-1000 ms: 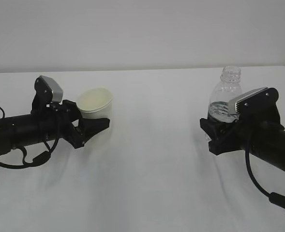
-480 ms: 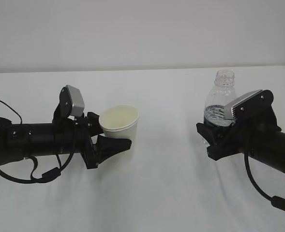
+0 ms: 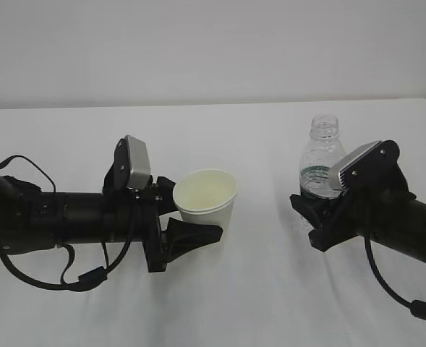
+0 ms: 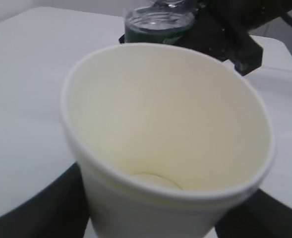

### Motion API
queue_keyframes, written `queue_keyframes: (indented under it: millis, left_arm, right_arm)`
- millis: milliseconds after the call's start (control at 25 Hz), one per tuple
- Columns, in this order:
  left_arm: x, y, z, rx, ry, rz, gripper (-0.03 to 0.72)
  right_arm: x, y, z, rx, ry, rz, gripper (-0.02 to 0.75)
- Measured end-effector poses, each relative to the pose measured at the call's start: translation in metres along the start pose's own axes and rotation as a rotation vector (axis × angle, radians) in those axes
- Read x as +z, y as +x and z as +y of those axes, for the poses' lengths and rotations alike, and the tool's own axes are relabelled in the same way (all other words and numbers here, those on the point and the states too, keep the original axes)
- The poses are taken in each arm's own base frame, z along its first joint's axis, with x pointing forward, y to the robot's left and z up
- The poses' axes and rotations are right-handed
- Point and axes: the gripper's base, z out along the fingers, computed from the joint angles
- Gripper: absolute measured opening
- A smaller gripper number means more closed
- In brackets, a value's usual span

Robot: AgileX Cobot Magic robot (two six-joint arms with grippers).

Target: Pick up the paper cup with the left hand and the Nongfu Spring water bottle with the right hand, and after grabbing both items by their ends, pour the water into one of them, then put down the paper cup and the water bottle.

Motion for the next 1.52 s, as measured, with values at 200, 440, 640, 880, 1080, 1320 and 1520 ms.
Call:
queue_keyframes:
  millis: [200, 440, 640, 880, 1080, 1320, 1520]
  left_arm:
    - [0.009, -0.002, -0.011, 0.025, 0.044, -0.007, 0.495]
    - [0.014, -0.003, -0.017, 0.030, 0.063, -0.009, 0.494]
    - [0.014, -0.003, -0.017, 0.032, 0.062, -0.010, 0.494]
    - [0.014, -0.003, -0.017, 0.032, 0.062, -0.010, 0.494]
    - [0.014, -0.003, -0.017, 0.032, 0.062, -0.010, 0.494]
    - [0.014, -0.003, -0.017, 0.032, 0.062, -0.010, 0.494]
    - [0.014, -0.004, -0.017, 0.032, 0.061, -0.010, 0.493]
  right_arm:
    - [0.000, 0.000, 0.001, -0.051, -0.012, -0.001, 0.456]
    - [0.000, 0.000, 0.001, -0.105, -0.016, -0.002, 0.456]
    - [0.000, -0.001, 0.003, -0.158, -0.036, -0.015, 0.456]
    - [0.005, -0.011, 0.000, -0.205, -0.039, -0.065, 0.456]
    - [0.012, -0.017, -0.003, -0.254, -0.057, -0.066, 0.456]
    - [0.018, -0.023, -0.002, -0.328, -0.079, -0.056, 0.456]
    - [0.027, -0.034, 0.000, -0.402, -0.093, -0.050, 0.456]
